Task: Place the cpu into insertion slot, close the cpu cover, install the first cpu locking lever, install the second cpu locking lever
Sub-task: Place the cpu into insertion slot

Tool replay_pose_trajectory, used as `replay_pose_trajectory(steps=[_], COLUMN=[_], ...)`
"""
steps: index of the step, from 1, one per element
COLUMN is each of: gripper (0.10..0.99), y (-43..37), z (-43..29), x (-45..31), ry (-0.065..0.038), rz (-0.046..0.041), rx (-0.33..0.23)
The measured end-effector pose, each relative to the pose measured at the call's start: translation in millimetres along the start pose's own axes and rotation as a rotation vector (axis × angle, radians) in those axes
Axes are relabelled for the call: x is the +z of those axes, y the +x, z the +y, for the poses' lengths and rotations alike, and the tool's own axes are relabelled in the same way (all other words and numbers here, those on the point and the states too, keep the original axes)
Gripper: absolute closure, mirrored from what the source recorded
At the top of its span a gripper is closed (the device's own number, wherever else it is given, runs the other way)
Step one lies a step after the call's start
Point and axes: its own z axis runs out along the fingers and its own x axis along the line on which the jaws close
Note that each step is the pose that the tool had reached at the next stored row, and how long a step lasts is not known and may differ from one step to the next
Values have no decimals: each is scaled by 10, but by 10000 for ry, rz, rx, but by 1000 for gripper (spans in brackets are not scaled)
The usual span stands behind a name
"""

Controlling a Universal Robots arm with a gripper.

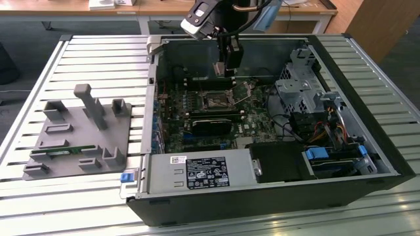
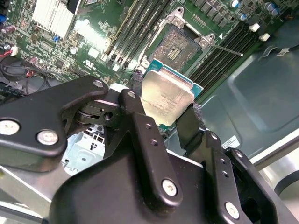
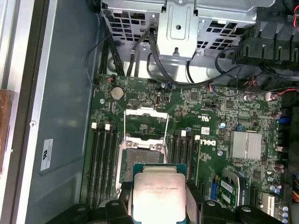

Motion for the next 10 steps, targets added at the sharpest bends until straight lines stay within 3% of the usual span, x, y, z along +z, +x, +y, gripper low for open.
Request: replay_pose_trajectory(steps=[10], gripper=[549], y=[-1], z=[-4], x=[51], ry=[0], rz=[1], rx=[3])
